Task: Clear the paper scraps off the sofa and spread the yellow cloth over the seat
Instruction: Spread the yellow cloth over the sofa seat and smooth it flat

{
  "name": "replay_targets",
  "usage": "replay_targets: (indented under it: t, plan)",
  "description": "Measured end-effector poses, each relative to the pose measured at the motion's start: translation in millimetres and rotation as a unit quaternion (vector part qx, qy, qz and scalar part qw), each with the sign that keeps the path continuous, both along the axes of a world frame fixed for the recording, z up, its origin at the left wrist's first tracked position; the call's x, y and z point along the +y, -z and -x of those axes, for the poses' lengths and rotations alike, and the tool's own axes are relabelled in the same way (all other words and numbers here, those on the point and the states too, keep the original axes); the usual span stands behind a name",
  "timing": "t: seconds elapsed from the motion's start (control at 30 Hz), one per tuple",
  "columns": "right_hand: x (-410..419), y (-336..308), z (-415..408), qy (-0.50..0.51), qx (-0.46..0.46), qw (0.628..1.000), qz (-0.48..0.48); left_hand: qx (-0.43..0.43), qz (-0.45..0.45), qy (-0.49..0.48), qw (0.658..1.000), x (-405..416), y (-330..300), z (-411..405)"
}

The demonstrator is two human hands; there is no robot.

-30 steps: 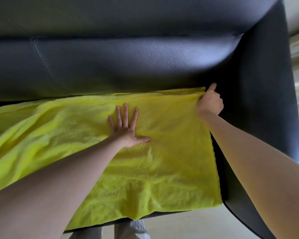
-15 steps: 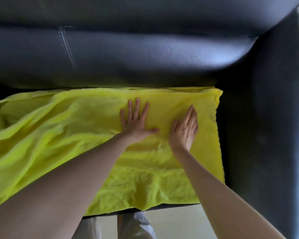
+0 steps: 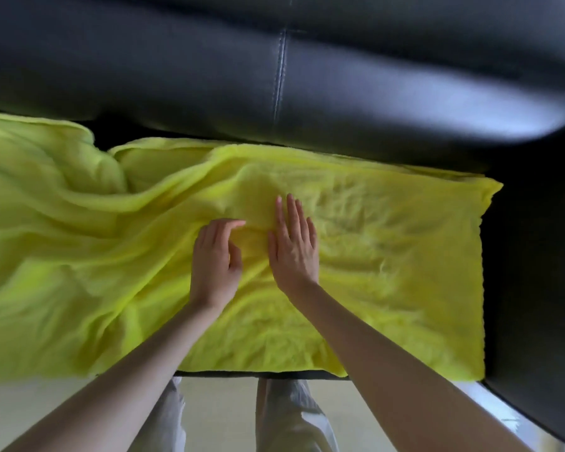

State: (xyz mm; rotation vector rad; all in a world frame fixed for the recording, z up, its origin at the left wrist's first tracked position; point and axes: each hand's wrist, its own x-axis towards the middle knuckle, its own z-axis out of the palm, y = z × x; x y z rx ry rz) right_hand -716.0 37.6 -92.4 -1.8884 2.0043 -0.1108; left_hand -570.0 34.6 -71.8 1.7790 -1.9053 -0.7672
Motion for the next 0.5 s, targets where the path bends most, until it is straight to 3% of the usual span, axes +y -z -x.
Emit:
replay_targets:
  t: [0.27, 0.5]
  plan:
    - [-29, -13, -119, 0.039, 0.007, 0.999, 0.025, 0.002, 0.037, -0.058, 0.998, -46, -25, -110]
    - [-75, -28, -178, -0.006, -0.025, 0.998, 0.062, -0.055, 0.017, 0.020, 0.998, -110, -25, -203]
